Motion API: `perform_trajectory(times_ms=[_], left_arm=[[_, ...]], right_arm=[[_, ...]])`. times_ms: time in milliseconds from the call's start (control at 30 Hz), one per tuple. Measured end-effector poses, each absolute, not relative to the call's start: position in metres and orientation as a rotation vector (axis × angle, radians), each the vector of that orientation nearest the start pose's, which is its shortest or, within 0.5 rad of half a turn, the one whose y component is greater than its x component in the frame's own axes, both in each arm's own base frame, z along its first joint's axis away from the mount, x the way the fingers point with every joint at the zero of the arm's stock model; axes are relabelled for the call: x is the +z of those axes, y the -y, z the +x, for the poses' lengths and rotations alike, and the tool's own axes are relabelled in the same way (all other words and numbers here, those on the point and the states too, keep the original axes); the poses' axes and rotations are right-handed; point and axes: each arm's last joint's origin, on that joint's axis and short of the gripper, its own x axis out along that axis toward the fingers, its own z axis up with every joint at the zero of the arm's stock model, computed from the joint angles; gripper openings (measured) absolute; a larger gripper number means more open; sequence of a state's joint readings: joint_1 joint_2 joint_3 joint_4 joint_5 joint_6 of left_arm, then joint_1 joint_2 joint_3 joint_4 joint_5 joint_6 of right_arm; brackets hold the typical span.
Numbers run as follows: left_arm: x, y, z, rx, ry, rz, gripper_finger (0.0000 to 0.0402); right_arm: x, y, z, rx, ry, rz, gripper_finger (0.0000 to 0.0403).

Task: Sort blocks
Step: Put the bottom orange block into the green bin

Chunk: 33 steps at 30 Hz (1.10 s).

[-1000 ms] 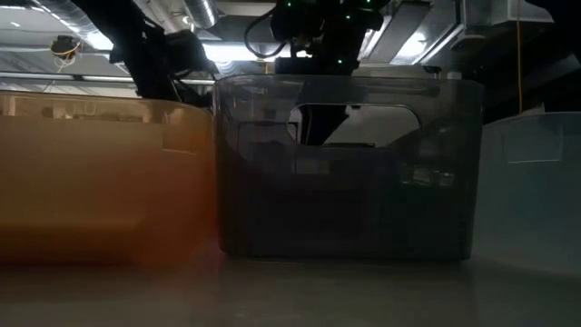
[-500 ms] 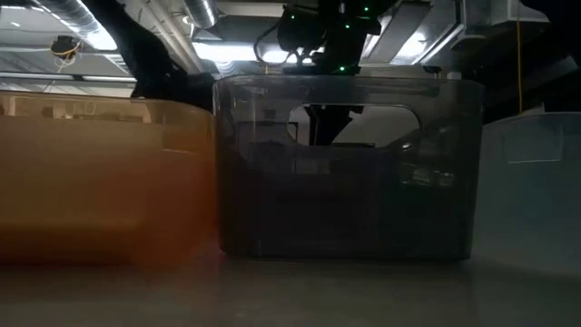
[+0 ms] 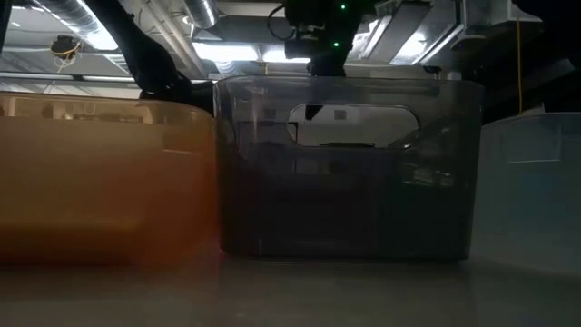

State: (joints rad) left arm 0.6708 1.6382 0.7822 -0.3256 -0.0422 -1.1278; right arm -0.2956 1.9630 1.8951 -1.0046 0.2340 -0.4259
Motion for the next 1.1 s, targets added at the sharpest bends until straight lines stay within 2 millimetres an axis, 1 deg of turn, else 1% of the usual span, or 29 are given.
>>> perform_trajectory(times_ms=[100, 233, 367, 467, 567, 667, 800, 933, 1100], left_arm=[[0.131, -0.175, 0.218, 1.246, -0.707, -1.313, 0.0189], [0.13, -0.174, 0.216, 1.251, -0.726, -1.318, 0.0148], [0.129, -0.171, 0.214, 1.242, -0.783, -1.349, 0.0109], [0.128, -0.168, 0.212, 1.231, -0.815, -1.371, 0.0091], [0.128, -0.168, 0.212, 1.216, -0.827, -1.388, 0.0088], [0.128, -0.167, 0.212, 1.206, -0.831, -1.396, 0.0093], [0.128, -0.168, 0.214, 1.172, -0.808, -1.41, 0.0093], [0.136, -0.174, 0.223, 1.102, -0.742, -1.423, 0.0092], [0.151, -0.179, 0.234, 0.995, -0.67, -1.428, 0.0094]], right_arm=[[0.316, 0.139, 0.389, -0.264, -1.176, -0.322, 0.0227], [0.328, 0.156, 0.379, -0.304, -1.19, -0.294, 0.0227], [0.331, 0.173, 0.368, -0.338, -1.222, -0.261, 0.0227], [0.33, 0.187, 0.36, -0.366, -1.244, -0.233, 0.0227], [0.33, 0.202, 0.352, -0.391, -1.246, -0.2, 0.0227], [0.33, 0.217, 0.342, -0.403, -1.24, -0.155, 0.0227], [0.328, 0.24, 0.332, -0.346, -1.19, -0.111, 0.0227], [0.32, 0.26, 0.326, -0.298, -1.143, -0.056, 0.0227], [0.309, 0.274, 0.321, -0.298, -1.171, -0.009, 0.0227]])
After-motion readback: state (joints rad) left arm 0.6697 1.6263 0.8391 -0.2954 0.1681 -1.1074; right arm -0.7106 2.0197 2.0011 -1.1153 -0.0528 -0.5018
